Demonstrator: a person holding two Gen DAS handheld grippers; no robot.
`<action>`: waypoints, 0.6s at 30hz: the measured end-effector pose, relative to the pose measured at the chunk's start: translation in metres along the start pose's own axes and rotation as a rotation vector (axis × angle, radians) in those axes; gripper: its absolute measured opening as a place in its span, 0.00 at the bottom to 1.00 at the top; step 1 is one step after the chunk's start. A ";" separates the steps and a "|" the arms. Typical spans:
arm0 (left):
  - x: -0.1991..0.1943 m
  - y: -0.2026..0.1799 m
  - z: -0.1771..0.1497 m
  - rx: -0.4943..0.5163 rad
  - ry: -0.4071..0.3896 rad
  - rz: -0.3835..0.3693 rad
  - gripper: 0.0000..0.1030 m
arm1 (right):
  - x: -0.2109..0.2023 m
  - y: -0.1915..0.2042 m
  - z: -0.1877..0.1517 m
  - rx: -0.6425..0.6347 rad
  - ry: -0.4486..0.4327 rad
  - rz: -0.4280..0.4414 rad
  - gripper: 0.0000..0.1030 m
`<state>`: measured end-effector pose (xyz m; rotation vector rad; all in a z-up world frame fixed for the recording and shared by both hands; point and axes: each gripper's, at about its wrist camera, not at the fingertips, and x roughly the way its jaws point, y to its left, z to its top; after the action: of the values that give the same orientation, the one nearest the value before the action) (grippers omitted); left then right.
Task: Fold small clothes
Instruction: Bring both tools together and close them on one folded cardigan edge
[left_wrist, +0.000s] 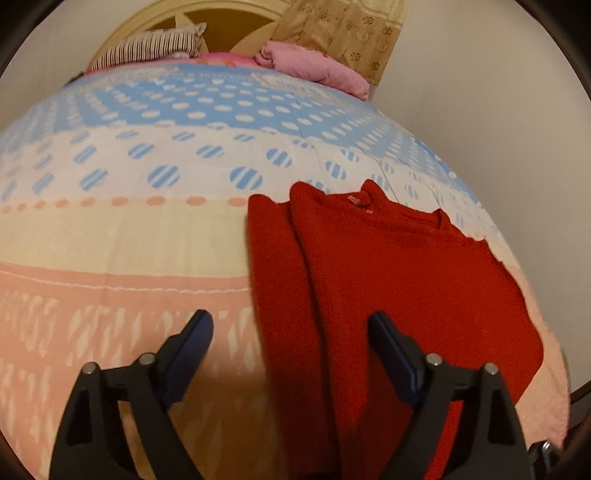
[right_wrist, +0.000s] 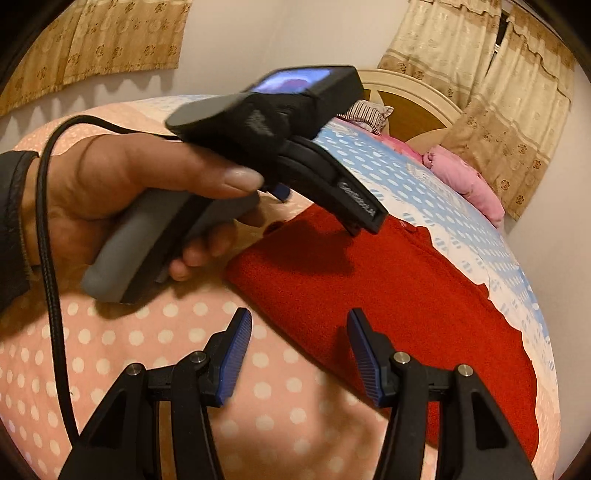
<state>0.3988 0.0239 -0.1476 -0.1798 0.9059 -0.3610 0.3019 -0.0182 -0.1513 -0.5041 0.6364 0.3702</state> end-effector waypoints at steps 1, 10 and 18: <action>-0.001 0.000 0.000 -0.003 -0.011 -0.012 0.74 | 0.001 0.002 0.002 -0.010 -0.004 -0.004 0.53; 0.001 -0.001 -0.001 -0.015 -0.024 -0.185 0.21 | 0.014 0.012 0.015 -0.052 -0.006 -0.028 0.53; -0.004 0.030 -0.007 -0.184 -0.049 -0.303 0.16 | 0.025 0.014 0.018 -0.047 0.037 0.025 0.08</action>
<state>0.3981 0.0531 -0.1582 -0.4962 0.8639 -0.5513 0.3226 0.0072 -0.1596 -0.5496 0.6718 0.4012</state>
